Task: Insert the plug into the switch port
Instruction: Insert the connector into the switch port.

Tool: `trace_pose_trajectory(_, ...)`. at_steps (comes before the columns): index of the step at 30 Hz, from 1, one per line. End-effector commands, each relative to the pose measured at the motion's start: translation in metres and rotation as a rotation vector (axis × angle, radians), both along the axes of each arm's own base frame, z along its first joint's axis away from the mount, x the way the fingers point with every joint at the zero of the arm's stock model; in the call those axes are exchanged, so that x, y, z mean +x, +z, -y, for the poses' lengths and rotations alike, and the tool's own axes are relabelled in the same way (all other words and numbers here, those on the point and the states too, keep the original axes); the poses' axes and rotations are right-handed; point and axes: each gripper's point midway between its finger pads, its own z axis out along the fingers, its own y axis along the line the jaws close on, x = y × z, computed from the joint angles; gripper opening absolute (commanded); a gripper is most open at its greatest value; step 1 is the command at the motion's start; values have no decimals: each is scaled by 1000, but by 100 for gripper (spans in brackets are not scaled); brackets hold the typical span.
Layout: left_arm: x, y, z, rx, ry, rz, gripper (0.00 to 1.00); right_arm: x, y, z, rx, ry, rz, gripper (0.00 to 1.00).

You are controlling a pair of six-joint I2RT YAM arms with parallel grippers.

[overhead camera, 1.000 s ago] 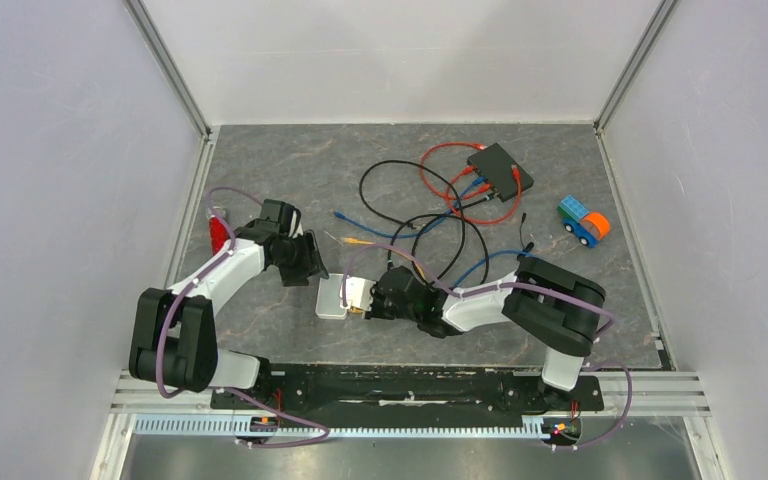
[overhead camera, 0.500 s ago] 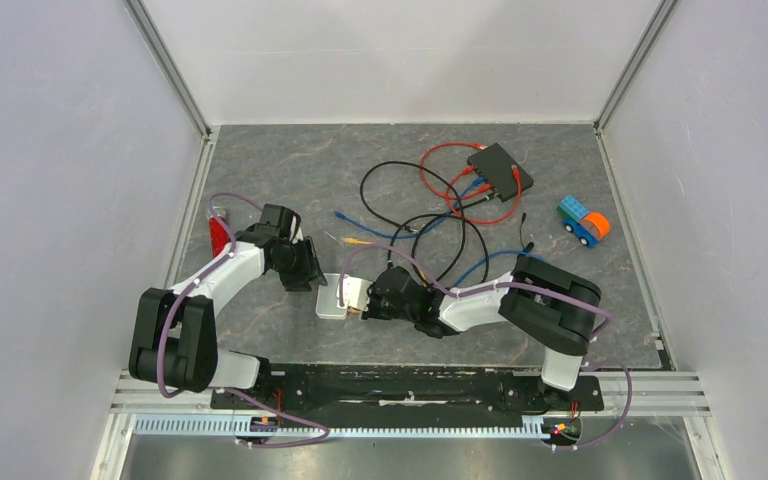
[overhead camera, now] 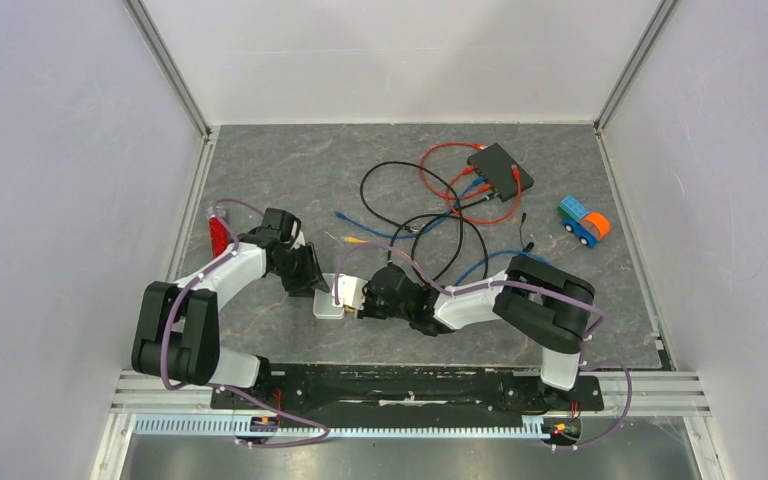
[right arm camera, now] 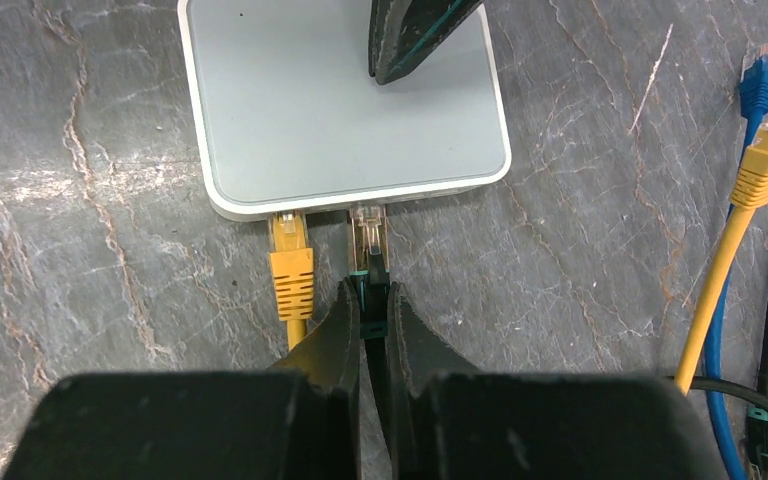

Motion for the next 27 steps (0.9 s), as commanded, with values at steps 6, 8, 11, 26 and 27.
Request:
trace_pose_trajectory(6,3,3,16,-99,2,-2,43,-3,-2,-14,19,17,-30,0)
trace_pose_trajectory(8,3,3,18,-112,2,-2,42,-4,-3,-14,10,21,-32,0)
trace_pose_trajectory(11,3,3,20,-126,4,-5,41,-2,-4,-13,-5,18,-27,0)
trace_pose_trajectory(26,4,5,25,-159,-6,0,39,0,-5,-6,-83,36,-1,0)
trace_pose_trajectory(27,4,6,26,-160,-7,1,39,0,-6,-5,-91,39,-1,0)
